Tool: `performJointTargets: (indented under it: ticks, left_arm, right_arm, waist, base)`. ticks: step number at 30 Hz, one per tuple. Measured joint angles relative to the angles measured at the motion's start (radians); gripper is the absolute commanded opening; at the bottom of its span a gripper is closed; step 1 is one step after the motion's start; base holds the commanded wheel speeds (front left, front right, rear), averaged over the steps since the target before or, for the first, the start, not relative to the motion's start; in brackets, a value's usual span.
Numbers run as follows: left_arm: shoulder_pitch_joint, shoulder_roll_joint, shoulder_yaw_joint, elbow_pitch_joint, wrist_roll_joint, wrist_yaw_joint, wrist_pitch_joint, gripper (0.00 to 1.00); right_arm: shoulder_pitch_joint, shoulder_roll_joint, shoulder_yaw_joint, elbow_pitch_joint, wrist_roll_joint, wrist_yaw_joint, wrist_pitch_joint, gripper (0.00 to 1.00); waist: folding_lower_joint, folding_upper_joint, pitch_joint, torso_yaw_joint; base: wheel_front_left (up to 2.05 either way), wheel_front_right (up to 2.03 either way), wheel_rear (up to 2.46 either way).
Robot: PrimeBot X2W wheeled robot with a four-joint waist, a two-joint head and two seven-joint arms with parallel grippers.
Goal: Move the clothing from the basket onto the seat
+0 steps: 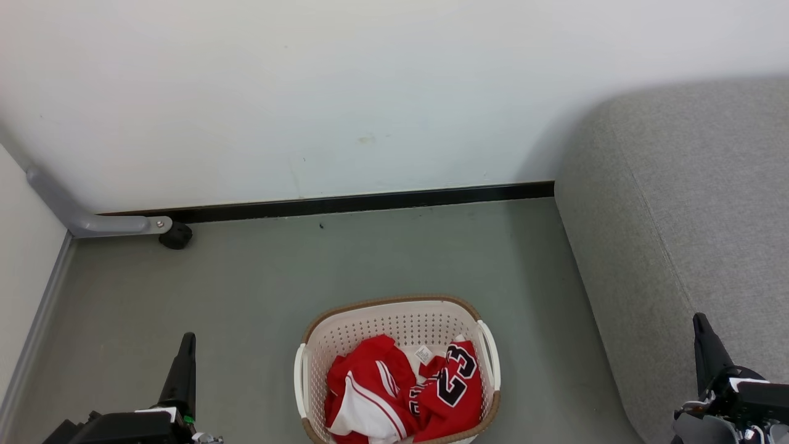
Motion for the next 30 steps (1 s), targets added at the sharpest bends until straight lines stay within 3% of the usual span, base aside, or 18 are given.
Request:
performJointTargets:
  ticks: [30]
  left_arm:
    - [0.0, -0.001, 0.001, 0.0, 0.004, 0.0, 0.0, 0.0]
  right_arm:
    - [0.0, 0.0, 0.0, 0.0, 0.0, 0.0, 0.0, 0.0]
  waist:
    - [0.0, 0.0, 0.0, 0.0]
  base:
    - [0.0, 0.0, 0.0]
